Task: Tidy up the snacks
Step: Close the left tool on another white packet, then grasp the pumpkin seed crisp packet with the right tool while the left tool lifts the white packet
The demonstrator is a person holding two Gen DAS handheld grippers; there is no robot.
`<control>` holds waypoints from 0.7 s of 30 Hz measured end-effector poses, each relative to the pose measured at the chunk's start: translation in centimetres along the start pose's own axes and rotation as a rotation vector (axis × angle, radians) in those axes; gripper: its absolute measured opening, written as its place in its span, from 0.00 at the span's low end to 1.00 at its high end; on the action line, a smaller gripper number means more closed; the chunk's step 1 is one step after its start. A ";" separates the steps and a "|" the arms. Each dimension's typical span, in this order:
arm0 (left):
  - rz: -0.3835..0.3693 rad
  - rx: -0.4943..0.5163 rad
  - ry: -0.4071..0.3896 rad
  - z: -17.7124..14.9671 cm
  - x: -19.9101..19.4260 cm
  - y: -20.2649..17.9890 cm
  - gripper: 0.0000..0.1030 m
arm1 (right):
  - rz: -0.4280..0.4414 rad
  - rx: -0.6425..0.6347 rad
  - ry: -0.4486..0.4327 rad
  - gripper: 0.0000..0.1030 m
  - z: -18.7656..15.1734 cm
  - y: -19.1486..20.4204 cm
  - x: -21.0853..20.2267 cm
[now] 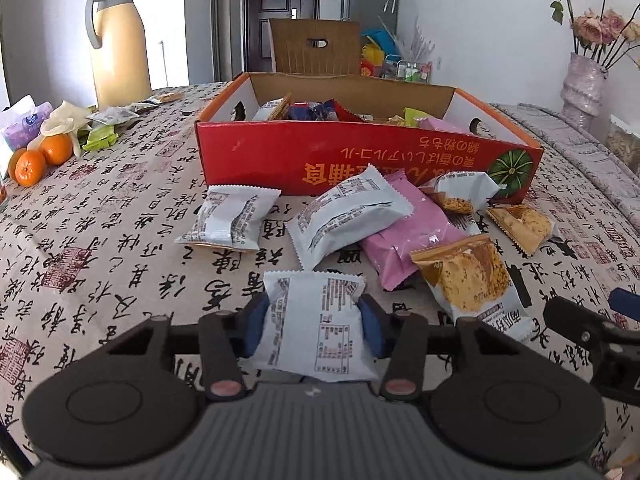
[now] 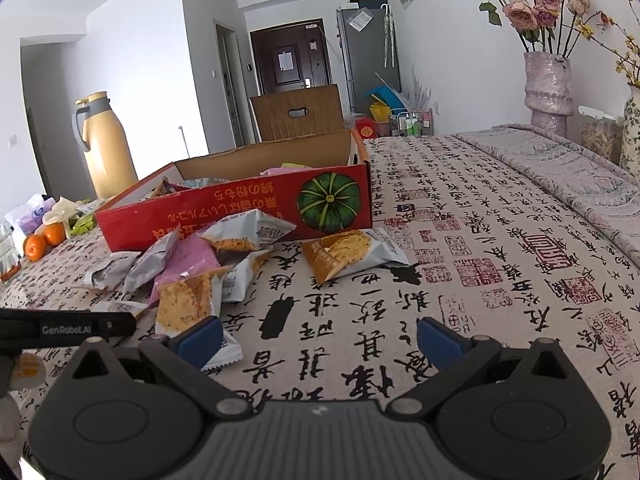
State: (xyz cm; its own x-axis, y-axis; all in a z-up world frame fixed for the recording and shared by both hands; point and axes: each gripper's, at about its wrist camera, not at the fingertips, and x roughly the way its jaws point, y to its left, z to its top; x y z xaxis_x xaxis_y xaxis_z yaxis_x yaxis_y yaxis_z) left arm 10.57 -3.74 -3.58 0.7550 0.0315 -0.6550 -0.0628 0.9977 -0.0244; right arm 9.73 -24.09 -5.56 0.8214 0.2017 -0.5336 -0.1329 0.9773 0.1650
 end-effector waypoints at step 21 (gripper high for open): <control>-0.045 -0.038 -0.111 1.1 -3.0 4.6 0.45 | 0.073 -0.134 0.042 0.97 0.9 7.7 2.9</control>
State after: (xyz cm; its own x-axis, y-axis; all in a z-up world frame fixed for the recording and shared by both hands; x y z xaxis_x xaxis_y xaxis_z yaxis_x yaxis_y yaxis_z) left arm 8.71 0.81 -0.91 0.8252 -0.0047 -0.5648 -0.0506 0.9953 -0.0822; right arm 11.56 -16.04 -5.09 0.7835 0.2723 -0.5585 -0.2663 0.9593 0.0941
